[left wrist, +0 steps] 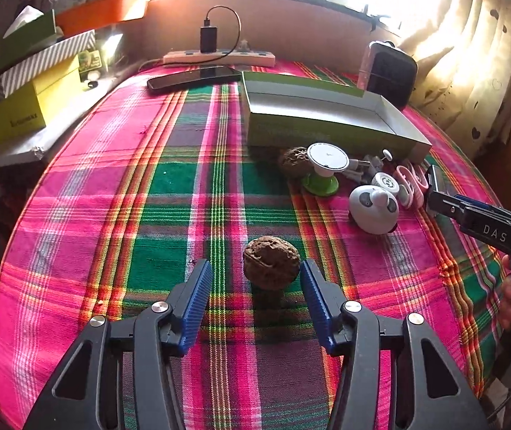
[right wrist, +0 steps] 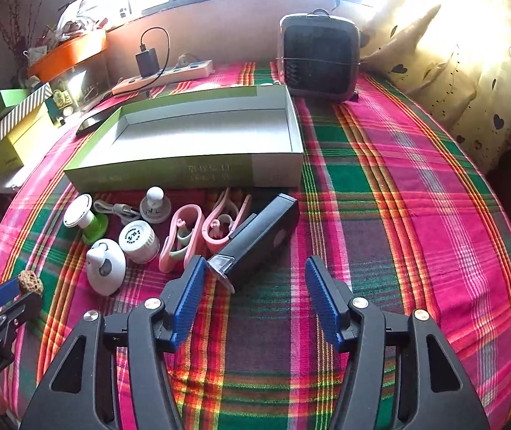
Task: Organize objects
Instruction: 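Close the left tool on the walnut while the right tool grasps the black flashlight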
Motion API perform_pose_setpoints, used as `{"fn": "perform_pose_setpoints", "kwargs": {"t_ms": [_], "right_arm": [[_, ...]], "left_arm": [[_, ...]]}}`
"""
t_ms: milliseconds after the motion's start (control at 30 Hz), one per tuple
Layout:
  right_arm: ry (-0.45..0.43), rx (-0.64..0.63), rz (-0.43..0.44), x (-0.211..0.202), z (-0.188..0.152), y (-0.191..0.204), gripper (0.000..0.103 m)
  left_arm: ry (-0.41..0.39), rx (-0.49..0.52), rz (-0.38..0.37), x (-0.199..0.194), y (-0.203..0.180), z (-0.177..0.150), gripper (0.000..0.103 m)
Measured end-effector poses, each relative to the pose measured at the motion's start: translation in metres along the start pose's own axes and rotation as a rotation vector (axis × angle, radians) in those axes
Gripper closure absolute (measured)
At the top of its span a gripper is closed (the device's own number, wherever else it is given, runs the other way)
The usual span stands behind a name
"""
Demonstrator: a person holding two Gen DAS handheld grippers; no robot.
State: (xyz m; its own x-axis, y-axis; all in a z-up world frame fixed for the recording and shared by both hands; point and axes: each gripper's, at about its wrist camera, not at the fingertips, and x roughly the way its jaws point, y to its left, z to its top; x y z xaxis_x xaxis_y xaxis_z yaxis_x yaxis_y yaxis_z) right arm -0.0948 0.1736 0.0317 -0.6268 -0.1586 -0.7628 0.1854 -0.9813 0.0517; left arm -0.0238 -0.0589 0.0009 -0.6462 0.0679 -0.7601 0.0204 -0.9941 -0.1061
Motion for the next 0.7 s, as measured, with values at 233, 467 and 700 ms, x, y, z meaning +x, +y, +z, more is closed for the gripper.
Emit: {"fn": "perform_pose_setpoints", "kwargs": {"t_ms": [233,467,700], "right_arm": [[-0.002,0.002,-0.015,-0.007,-0.003,-0.007,0.055],[0.006,0.025,-0.047,-0.013,-0.007,-0.019,0.055],[0.022,0.004,-0.038,-0.004,-0.002,-0.014,0.055]], "left_arm": [[0.002,0.012,0.001,0.005,-0.002,0.008,0.064],[0.002,0.015,-0.006,0.012,-0.004,0.017,0.064],[0.005,0.028,-0.009,0.017,-0.008,0.024,0.064]]}}
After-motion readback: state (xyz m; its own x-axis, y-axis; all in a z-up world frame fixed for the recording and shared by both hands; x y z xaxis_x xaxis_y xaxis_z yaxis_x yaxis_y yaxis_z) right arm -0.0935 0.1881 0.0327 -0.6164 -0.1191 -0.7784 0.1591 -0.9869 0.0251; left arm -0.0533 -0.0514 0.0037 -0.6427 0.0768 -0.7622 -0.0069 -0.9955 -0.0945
